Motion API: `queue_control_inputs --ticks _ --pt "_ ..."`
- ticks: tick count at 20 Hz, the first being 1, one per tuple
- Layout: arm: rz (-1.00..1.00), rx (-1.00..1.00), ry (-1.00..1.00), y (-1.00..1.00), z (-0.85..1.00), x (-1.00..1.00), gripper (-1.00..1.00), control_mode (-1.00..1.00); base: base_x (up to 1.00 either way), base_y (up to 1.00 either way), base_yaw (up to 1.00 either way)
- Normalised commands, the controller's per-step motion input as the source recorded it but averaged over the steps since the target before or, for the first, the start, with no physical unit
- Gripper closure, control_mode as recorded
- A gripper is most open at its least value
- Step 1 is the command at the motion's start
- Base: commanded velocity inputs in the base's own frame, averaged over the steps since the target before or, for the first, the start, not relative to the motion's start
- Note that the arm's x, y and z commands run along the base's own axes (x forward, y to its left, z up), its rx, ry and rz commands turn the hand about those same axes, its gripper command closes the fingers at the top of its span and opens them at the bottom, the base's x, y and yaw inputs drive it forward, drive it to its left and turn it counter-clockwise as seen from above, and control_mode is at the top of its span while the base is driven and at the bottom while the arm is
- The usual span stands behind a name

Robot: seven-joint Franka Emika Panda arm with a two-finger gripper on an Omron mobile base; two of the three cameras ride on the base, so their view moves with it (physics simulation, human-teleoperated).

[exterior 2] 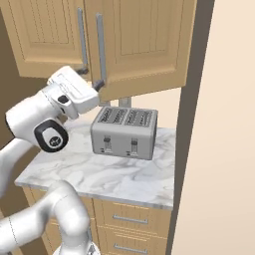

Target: Open the cabinet directly in front. Then move the liquor and the cup to the dining counter with the candle on it.

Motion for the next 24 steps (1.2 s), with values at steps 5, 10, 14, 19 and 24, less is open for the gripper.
queue_control_inputs --ticks 5,10,14,19,24 --pt "0.00 -0.01 0.07 0.84 0.08 -0.62 -1.00 -1.00 0.00 0.00 0.00" --pt "0.00 0.00 0.19 1.00 0.23 -0.15 -1.00 -1.00 0.00 0.00 0.00" --pt "0.00 0.00 0.49 0.77 0.05 0.26 -1.00 -1.00 0.00 0.00 0.00" --pt "0.00 -0.02 0.18 0.18 0.00 0.25 -1.00 -1.00 0.00 0.00 0.00" --pt "0.00 0.00 0.00 -0.02 -0.03 0.58 -1.00 -1.00 0.00 0.00 0.00"
